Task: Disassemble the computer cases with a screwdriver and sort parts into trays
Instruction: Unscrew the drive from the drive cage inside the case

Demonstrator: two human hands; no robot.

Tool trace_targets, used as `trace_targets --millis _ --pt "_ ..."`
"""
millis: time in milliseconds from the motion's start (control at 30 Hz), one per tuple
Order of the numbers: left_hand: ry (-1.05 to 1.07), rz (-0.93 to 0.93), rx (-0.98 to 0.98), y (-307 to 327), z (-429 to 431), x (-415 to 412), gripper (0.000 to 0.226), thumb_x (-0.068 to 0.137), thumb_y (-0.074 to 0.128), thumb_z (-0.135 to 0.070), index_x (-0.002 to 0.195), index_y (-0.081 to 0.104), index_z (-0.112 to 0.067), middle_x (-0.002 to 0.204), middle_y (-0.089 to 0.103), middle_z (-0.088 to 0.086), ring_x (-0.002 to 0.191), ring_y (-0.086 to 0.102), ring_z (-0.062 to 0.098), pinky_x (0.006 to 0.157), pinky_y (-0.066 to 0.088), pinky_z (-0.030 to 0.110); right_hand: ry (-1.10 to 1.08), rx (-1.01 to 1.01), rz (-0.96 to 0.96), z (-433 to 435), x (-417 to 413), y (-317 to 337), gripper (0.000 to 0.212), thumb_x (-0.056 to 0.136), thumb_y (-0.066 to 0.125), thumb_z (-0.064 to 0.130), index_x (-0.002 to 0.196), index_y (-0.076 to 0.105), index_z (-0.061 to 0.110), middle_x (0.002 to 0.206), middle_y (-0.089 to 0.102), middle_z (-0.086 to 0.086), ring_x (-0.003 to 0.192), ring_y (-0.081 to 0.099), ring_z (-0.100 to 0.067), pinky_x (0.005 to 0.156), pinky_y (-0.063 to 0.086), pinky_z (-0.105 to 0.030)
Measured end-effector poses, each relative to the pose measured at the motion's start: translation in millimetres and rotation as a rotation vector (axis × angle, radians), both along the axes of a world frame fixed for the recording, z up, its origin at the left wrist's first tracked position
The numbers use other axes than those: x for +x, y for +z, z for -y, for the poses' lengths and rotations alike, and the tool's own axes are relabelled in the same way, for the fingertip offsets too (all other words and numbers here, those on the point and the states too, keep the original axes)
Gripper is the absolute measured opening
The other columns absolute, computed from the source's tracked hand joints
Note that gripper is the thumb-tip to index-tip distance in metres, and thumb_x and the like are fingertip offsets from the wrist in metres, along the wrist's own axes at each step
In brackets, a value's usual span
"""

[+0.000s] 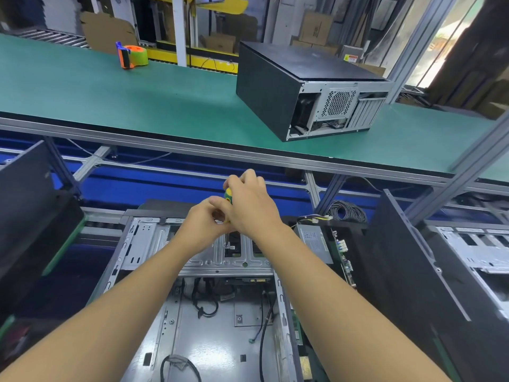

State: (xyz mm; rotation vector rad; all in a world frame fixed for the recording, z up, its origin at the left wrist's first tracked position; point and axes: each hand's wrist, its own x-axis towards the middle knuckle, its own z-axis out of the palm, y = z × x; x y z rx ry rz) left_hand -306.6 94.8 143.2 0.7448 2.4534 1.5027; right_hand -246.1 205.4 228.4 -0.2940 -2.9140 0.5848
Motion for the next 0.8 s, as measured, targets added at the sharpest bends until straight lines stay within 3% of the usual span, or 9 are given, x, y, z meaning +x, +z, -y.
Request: trace_targets --millis 133,200,267,333,433,533,667,733,800 --pt "-0.089 0.067 0.101 3.7 5.5 4.5 0.031 0.081 0.078 -0.013 0.085 0.061 -0.039 0.095 0.066 -0.007 0.084 0.066 0.002 0.066 0.046 0.01 0.061 -0.172 0.025 -0.3 0.1 3.6 0.038 0.1 0.057 0.028 0.135 0.048 0.019 0.129 0.045 -0.005 0.116 0.046 -0.027 0.088 0.046 -0.037" --pt "-0.133 0.117 0.174 4.1 11.6 4.1 0.029 0.087 0.072 -0.004 0.101 0.068 -0.029 0.103 0.072 -0.006 0.092 0.068 0.004 0.074 0.048 0.01 0.096 -0.243 0.055 -3.5 -0.3 7.1 0.044 0.097 0.055 0.012 0.138 0.045 0.021 0.132 0.05 -0.002 0.119 0.045 -0.026 0.091 0.046 -0.038" --pt "-0.176 0.126 0.166 4.5 14.6 3.1 0.027 0.091 0.064 0.003 0.107 0.068 -0.018 0.096 0.075 -0.011 0.09 0.069 0.0 0.076 0.048 0.011 0.105 -0.318 0.101 -6.0 -1.5 10.7 0.048 0.091 0.05 0.001 0.135 0.046 0.021 0.126 0.053 0.001 0.109 0.049 -0.022 0.085 0.048 -0.037" --pt "-0.178 0.072 0.112 6.9 13.3 3.7 0.031 0.091 0.063 0.005 0.097 0.066 -0.025 0.082 0.073 -0.021 0.079 0.066 -0.007 0.07 0.045 0.006 0.121 -0.33 0.136 -6.3 -2.4 10.0 0.043 0.09 0.05 0.002 0.129 0.05 0.019 0.129 0.049 0.0 0.107 0.047 -0.019 0.081 0.042 -0.032" --pt "-0.143 0.02 0.065 7.5 8.5 3.6 0.033 0.089 0.066 -0.001 0.083 0.061 -0.033 0.067 0.065 -0.029 0.062 0.058 -0.012 0.056 0.041 0.004 0.086 -0.194 0.111 -4.0 -1.8 5.2 0.031 0.098 0.053 0.035 0.126 0.05 0.022 0.128 0.041 -0.001 0.119 0.036 -0.021 0.088 0.04 -0.038" --pt "-0.104 0.003 0.024 4.4 1.8 3.7 0.028 0.084 0.074 -0.014 0.084 0.056 -0.035 0.076 0.067 -0.013 0.067 0.059 -0.002 0.057 0.045 0.011 0.01 -0.06 0.041 -1.4 -1.8 2.1 0.04 0.099 0.049 0.054 0.122 0.052 0.02 0.118 0.041 -0.002 0.106 0.04 -0.022 0.075 0.04 -0.038" --pt "-0.096 -0.013 0.047 1.4 1.3 3.9 0.03 0.083 0.077 -0.017 0.088 0.058 -0.04 0.096 0.061 -0.008 0.08 0.06 0.0 0.067 0.047 0.015 0.081 -0.128 0.061 -0.6 -4.2 4.7 0.026 0.1 0.051 0.022 0.126 0.05 0.019 0.114 0.045 0.001 0.109 0.046 -0.027 0.077 0.038 -0.035" --pt "-0.125 0.063 0.121 0.9 8.0 3.0 0.03 0.088 0.073 -0.013 0.105 0.065 -0.037 0.106 0.068 -0.009 0.095 0.066 0.006 0.081 0.052 0.023 0.098 -0.198 0.097 -4.3 -4.7 8.6 0.038 0.093 0.051 0.006 0.128 0.05 0.02 0.119 0.047 0.002 0.114 0.044 -0.026 0.082 0.043 -0.037" --pt "-0.148 0.092 0.153 1.3 13.5 1.6 0.031 0.092 0.066 -0.005 0.112 0.068 -0.029 0.103 0.075 -0.011 0.099 0.069 0.005 0.081 0.052 0.017 0.12 -0.237 0.139 -6.6 -5.1 11.5 0.044 0.088 0.052 0.003 0.128 0.049 0.021 0.124 0.045 0.002 0.116 0.045 -0.023 0.086 0.046 -0.037"
